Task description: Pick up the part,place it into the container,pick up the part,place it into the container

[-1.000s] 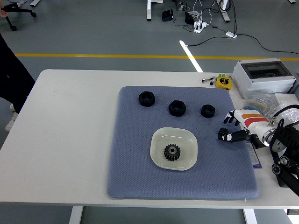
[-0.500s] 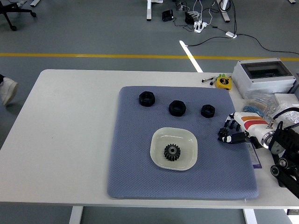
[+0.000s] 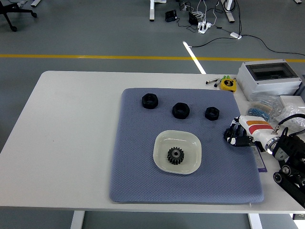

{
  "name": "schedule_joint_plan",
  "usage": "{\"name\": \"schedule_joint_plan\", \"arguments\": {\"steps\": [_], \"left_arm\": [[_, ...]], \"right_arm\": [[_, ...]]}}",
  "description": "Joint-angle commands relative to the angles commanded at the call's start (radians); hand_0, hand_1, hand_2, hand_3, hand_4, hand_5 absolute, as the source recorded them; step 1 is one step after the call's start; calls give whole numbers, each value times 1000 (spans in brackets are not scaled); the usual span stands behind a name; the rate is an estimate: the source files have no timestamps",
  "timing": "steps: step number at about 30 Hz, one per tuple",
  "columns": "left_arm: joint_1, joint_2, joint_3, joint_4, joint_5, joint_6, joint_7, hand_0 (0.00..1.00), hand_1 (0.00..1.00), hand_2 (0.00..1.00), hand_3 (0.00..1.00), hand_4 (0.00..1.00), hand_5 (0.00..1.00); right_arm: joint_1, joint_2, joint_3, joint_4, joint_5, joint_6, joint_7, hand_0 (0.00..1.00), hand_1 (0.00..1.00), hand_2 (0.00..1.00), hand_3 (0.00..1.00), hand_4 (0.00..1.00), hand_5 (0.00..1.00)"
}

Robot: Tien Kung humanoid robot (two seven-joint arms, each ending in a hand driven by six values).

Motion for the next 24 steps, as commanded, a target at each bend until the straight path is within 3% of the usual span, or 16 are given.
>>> {"name": "schedule_joint_plan", "arguments": {"steps": [13, 18, 24], "left_arm": [[-3, 0, 1, 0, 0, 0, 0, 702, 646, 665, 582, 673, 630], [-3, 1, 1, 0, 0, 0, 0, 702, 647, 668, 581, 673, 630], [-3, 1, 0, 1, 2, 0, 0, 702, 647, 667, 581, 673, 630]], "right_arm": [[-12, -8, 22, 35, -22, 0, 1, 77, 209, 320, 439, 720, 328], [-19, -17, 42, 88, -47, 1, -6, 73, 201, 321, 440, 726, 323], [-31, -32, 50, 199, -93, 0, -20, 75, 196, 318, 439, 734, 316]]}}
